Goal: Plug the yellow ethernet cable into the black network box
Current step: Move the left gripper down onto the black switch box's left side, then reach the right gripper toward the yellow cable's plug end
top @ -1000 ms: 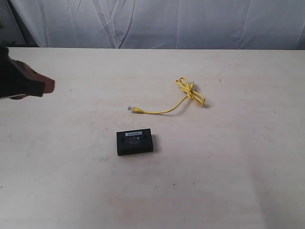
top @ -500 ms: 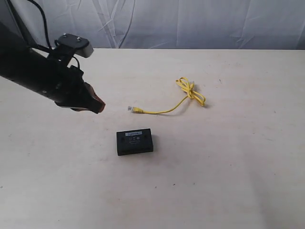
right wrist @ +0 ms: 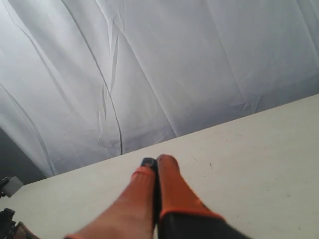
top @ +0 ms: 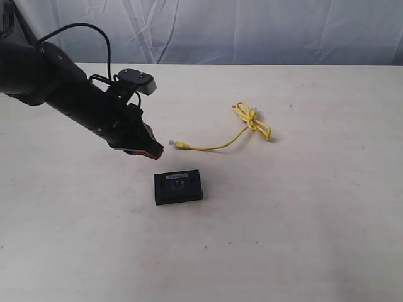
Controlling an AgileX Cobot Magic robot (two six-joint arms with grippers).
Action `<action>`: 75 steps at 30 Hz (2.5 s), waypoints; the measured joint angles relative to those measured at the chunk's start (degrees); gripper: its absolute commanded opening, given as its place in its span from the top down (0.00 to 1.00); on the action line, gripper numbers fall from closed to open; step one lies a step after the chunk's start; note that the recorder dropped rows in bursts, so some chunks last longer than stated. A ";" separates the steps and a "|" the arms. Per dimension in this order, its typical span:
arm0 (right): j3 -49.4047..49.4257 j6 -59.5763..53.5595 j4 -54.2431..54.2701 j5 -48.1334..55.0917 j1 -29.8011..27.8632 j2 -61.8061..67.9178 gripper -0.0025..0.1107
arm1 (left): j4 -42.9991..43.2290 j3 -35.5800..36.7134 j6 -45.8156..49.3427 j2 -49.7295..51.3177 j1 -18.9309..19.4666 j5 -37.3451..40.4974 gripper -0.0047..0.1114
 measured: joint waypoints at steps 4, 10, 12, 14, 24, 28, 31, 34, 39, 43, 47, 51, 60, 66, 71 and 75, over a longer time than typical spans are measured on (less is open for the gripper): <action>-2.35 -1.57 0.00 2.15 0.00 2.02 0.99 | -0.30 -1.28 0.12 2.31 -0.24 -0.13 0.96; -4.42 -4.73 0.13 4.59 0.00 5.93 0.99 | -1.39 -3.17 0.62 6.06 -0.24 -0.20 0.96; -4.56 -6.42 1.26 5.28 0.00 8.38 0.99 | -1.54 -3.68 1.41 7.50 -0.24 -0.20 0.96; -4.56 -9.60 3.75 5.78 0.00 10.58 0.99 | -1.90 -4.21 1.64 8.59 -0.24 -0.20 0.96; -4.56 -18.41 11.57 6.47 0.00 20.77 0.99 | -1.65 -4.43 1.75 9.94 -0.24 3.84 0.96; -4.56 -27.21 19.22 7.62 0.00 27.66 0.99 | -0.93 -4.43 1.61 9.94 -0.24 5.21 0.96; -7.61 -37.30 24.98 12.22 0.00 35.01 0.99 | 2.28 -4.43 -0.91 9.94 -0.24 5.92 0.96; -12.00 -40.97 26.03 15.31 0.00 40.74 0.99 | 3.22 -4.54 -2.24 9.94 -0.24 6.18 0.96; -20.94 -46.27 26.13 21.08 0.00 53.35 0.99 | 3.65 -4.63 -2.61 9.94 -0.24 6.84 0.96; -30.78 -48.82 25.52 26.87 0.00 65.70 0.99 | 3.77 -4.63 -2.71 9.94 -0.24 7.28 0.96; -44.88 -50.31 21.36 31.26 0.80 79.98 0.99 | 3.77 -4.63 -3.15 9.94 -0.24 7.94 0.96; -54.08 -50.96 14.62 32.51 4.65 89.98 0.99 | 3.17 -4.63 -3.97 9.94 -0.24 7.94 0.96; -76.66 -57.11 7.52 39.75 10.04 108.35 0.99 | 1.33 -4.63 -4.89 9.94 -0.24 7.71 0.96; -87.89 -65.44 9.01 48.00 10.30 117.96 0.93 | 0.00 -4.63 -5.63 9.94 -0.24 7.71 0.96; -89.86 -75.32 9.05 49.60 12.11 122.86 0.58 | 0.00 -4.63 -5.63 9.94 -0.24 7.71 0.96; -89.99 -77.98 6.88 48.70 15.03 125.19 0.50 | 0.00 -4.63 -5.63 9.94 -0.24 7.71 0.96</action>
